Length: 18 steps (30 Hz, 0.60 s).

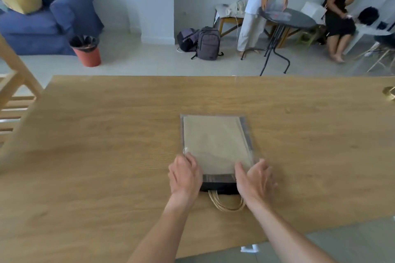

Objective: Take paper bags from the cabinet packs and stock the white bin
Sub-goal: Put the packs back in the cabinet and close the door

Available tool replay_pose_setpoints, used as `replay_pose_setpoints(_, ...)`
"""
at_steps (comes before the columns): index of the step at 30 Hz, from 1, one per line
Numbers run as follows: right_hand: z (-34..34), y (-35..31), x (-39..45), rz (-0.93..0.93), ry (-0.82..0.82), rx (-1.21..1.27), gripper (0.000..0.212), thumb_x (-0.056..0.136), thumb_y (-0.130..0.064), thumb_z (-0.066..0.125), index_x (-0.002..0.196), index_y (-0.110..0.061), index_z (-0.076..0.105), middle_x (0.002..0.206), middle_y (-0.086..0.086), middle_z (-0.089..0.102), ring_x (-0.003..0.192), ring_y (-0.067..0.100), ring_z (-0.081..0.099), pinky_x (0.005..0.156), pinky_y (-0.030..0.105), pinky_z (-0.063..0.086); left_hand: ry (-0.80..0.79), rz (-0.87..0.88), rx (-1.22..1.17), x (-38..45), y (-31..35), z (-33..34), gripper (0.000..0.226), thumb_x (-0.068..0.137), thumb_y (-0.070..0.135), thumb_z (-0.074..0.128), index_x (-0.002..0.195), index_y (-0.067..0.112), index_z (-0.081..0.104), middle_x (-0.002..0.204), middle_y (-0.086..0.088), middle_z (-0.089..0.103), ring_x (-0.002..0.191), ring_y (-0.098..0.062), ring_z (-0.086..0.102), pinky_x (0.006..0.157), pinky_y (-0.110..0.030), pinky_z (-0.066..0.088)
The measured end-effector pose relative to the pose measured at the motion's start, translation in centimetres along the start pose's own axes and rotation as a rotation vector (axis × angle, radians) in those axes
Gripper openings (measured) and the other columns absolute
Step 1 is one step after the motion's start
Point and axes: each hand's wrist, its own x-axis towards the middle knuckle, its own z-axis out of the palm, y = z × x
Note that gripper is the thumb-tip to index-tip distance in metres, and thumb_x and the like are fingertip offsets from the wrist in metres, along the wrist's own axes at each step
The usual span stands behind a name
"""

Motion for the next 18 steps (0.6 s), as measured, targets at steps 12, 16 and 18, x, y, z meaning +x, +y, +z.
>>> replay_pose_setpoints(12, 2.7, 2.4, -5.2, -0.286, 0.179, -0.160, 0.065, 0.095, -0.046, 0.036, 0.132, 0.004, 0.052, 0.088, 0.021, 0.057, 0.080, 0.037, 0.054, 0.069, 0.043, 0.037, -0.021, 0.214, 0.537, -3.9, -3.0, 0.8, 0.063, 0.101, 0.009, 0.034, 0.153, 0.005, -0.001, 0.069, -0.001, 0.056, 0.053, -0.018, 0.046, 0.052, -0.031, 0.035)
replay_pose_setpoints(16, 3.0, 5.6, -11.3, -0.254, 0.230, -0.038, 0.062, 0.097, -0.044, 0.044, 0.136, 0.004, 0.046, 0.091, 0.019, 0.054, 0.082, 0.035, 0.052, 0.070, 0.042, 0.038, -0.085, 0.242, 0.639, -8.4, -5.1, -1.7, 0.068, 0.095, -0.004, 0.036, 0.154, 0.006, 0.004, 0.057, 0.003, 0.041, 0.045, -0.012, 0.038, 0.052, -0.030, 0.037)
replay_pose_setpoints(18, 3.4, 8.1, -16.0, -0.221, 0.197, 0.051, 0.065, 0.097, -0.047, 0.042, 0.140, 0.001, 0.040, 0.092, 0.017, 0.051, 0.084, 0.034, 0.050, 0.072, 0.043, 0.038, -0.108, 0.245, 0.636, -11.8, -7.1, -3.1, 0.071, 0.093, -0.004, 0.038, 0.154, 0.010, 0.003, 0.057, 0.004, 0.041, 0.043, -0.011, 0.035, 0.051, -0.029, 0.037)
